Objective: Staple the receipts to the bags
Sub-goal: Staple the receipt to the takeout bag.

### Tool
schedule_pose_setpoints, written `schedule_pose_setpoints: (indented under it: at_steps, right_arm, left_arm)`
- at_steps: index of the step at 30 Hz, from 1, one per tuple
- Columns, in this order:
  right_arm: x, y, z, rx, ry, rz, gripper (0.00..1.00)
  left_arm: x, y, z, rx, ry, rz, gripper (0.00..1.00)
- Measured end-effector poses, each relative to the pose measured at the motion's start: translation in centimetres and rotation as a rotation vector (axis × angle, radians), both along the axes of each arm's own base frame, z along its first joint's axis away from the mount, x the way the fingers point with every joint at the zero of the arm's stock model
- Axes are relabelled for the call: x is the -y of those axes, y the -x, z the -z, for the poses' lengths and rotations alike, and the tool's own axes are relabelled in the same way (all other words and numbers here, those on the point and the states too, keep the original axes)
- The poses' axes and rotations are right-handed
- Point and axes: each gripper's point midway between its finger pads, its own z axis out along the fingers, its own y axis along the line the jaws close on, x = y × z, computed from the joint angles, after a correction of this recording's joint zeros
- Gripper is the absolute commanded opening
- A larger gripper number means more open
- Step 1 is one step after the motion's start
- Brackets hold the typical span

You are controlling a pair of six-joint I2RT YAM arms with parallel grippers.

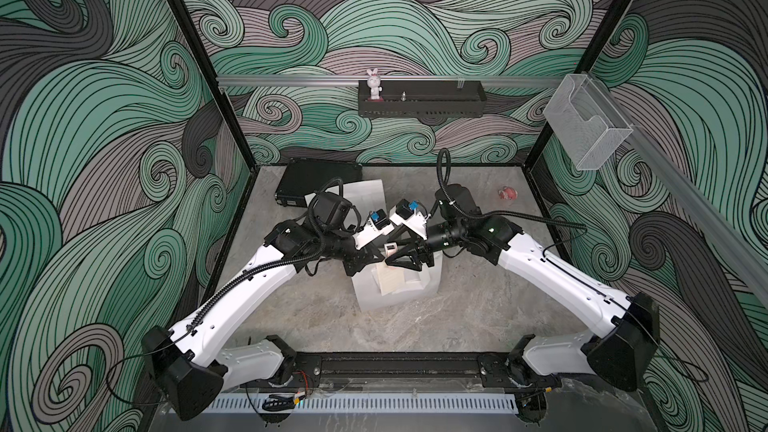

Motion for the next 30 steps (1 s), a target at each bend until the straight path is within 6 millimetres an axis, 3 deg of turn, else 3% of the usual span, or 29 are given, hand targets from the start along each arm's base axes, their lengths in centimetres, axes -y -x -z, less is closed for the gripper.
schedule_pose_setpoints:
  at_steps: [2, 6, 10, 11, 16, 19, 20, 23, 26, 30]
  right_arm:
    - [-0.1, 0.1, 0.2, 0.001, -0.002, -0.014, 0.63]
    - [-0.2, 0.0, 0.4, 0.006, -0.008, -0.025, 0.49]
    - [-0.2, -0.1, 0.5, 0.023, -0.016, -0.033, 0.06]
    - [-0.1, -0.1, 0.6, 0.023, -0.016, -0.034, 0.00]
    - [0.0, 0.1, 0.9, 0.031, -0.019, -0.046, 0.00]
    - [0.1, 0.2, 0.8, 0.032, -0.021, -0.046, 0.45]
    - [0.1, 0.2, 0.8, 0.031, -0.021, -0.043, 0.68]
    - [0.4, 0.2, 0.3, 0.051, -0.022, -0.020, 0.74]
    - [1.3, -0.5, -0.5, 0.081, -0.007, 0.074, 0.73]
    - [3.3, -1.7, -2.6, 0.109, -0.003, 0.267, 0.61]
  left_arm:
    - [0.0, 0.0, 0.0, -0.001, -0.001, 0.001, 0.00]
    - [0.0, 0.1, 0.1, -0.001, -0.001, 0.002, 0.00]
    - [0.0, 0.2, 0.2, -0.008, -0.003, 0.004, 0.00]
    - [-0.1, 0.2, 0.2, -0.010, -0.004, 0.005, 0.00]
    - [-0.1, 0.4, 0.5, -0.022, -0.008, 0.007, 0.00]
    - [-0.1, 0.4, 0.4, -0.023, -0.004, 0.010, 0.00]
    - [0.0, 0.4, 0.4, -0.021, -0.001, 0.011, 0.00]
    - [0.0, 0.3, 0.3, -0.016, 0.002, 0.007, 0.00]
    - [0.2, -0.1, 0.0, -0.008, 0.012, -0.006, 0.00]
    - [0.3, -0.7, -0.2, -0.010, 0.026, -0.049, 0.00]
